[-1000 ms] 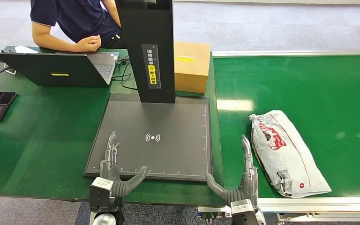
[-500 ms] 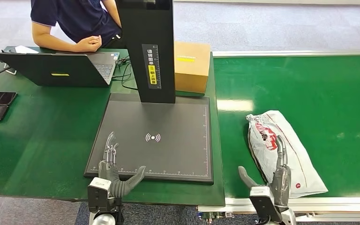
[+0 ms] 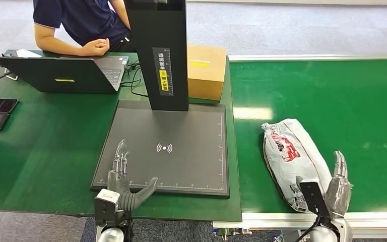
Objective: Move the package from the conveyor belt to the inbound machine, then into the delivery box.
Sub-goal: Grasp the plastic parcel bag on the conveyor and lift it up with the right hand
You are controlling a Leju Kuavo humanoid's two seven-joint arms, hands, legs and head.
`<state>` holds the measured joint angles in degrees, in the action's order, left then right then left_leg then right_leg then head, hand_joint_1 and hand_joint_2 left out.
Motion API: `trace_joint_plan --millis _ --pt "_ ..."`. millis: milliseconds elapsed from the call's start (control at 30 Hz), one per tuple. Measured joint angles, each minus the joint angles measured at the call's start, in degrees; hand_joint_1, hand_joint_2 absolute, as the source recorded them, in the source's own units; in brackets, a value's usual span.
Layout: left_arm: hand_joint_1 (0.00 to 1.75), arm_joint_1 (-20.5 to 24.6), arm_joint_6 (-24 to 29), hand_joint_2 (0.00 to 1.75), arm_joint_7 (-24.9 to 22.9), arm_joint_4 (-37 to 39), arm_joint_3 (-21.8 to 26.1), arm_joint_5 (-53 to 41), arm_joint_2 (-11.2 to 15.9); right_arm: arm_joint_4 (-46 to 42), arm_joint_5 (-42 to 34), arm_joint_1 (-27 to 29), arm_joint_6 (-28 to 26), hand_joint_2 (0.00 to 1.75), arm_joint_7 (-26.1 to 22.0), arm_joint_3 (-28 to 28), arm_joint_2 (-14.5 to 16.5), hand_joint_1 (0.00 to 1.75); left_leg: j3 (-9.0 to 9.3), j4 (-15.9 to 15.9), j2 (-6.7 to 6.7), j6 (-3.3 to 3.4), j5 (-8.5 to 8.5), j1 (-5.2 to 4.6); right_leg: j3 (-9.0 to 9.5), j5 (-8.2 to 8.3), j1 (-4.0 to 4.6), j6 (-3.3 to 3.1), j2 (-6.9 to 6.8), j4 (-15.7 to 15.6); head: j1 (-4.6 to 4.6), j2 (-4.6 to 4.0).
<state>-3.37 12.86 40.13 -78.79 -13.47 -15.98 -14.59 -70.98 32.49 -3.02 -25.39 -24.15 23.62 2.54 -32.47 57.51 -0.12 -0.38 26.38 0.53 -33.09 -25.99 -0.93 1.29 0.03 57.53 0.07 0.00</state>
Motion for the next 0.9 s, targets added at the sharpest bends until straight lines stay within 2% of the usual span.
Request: trace_joint_plan --millis 133,333,600,633,667,767,800,900 --pt "0.00 0.13 0.57 1.75 0.00 0.01 0.01 0.79 0.01 9.72 -1.52 -3.68 1.73 1.75 0.18 3.31 -2.95 0.00 0.00 0.01 -0.01 0.00 0.00 0.00 0.00 0.00 0.01 0.00 0.00 0.00 0.00 0.00" --pt "0.00 0.44 2.17 1.75 0.00 0.02 -0.12 2.40 0.23 23.98 0.45 -8.72 4.64 1.75 3.36 5.26 -6.99 0.00 0.02 0.01 -0.01 0.00 0.00 0.00 0.01 0.00 0.03 0.00 0.00 0.00 0.00 0.00" --pt "0.00 0.68 3.03 1.75 -0.01 0.04 -0.15 2.63 0.45 33.46 4.19 -13.24 8.19 1.75 5.49 5.12 -9.04 0.02 0.27 0.01 0.05 0.00 0.04 0.01 0.27 0.00 0.08 0.00 0.05 -0.03 -0.01 0.00" --pt "0.00 0.68 3.05 1.75 -0.01 0.03 -0.14 2.57 0.45 34.13 4.59 -13.69 8.48 1.75 5.55 5.01 -9.11 0.10 0.31 0.01 0.07 0.01 0.05 0.01 0.31 0.00 0.08 0.00 0.07 -0.04 -0.01 0.00" --pt "0.00 0.68 3.05 1.75 -0.02 0.03 -0.13 2.50 0.45 34.74 4.93 -14.11 8.72 1.75 5.56 4.88 -9.15 0.34 0.35 0.01 0.09 0.02 0.07 0.01 0.35 0.01 0.08 0.00 0.09 -0.04 0.00 0.00" --pt "0.00 0.67 3.05 1.75 -0.02 0.03 -0.04 2.25 0.45 36.15 5.55 -14.89 8.91 1.75 5.12 4.40 -9.23 1.22 0.42 0.02 0.16 0.06 0.11 0.02 0.44 0.04 0.06 0.03 0.16 -0.05 0.01 0.00" --pt "0.00 0.67 3.05 1.75 -0.02 0.04 -0.01 2.20 0.45 36.47 5.65 -14.99 8.76 1.75 4.88 4.18 -9.23 1.34 0.44 0.02 0.18 0.06 0.11 0.01 0.48 0.05 0.05 0.05 0.17 -0.05 0.00 0.00" --pt "0.00 0.66 3.05 1.75 -0.02 0.04 0.03 2.21 0.45 36.92 5.72 -15.06 8.22 1.75 4.16 3.62 -9.15 1.49 0.50 0.04 0.20 0.09 0.09 0.01 0.59 0.09 0.03 0.10 0.18 -0.06 0.00 0.00"
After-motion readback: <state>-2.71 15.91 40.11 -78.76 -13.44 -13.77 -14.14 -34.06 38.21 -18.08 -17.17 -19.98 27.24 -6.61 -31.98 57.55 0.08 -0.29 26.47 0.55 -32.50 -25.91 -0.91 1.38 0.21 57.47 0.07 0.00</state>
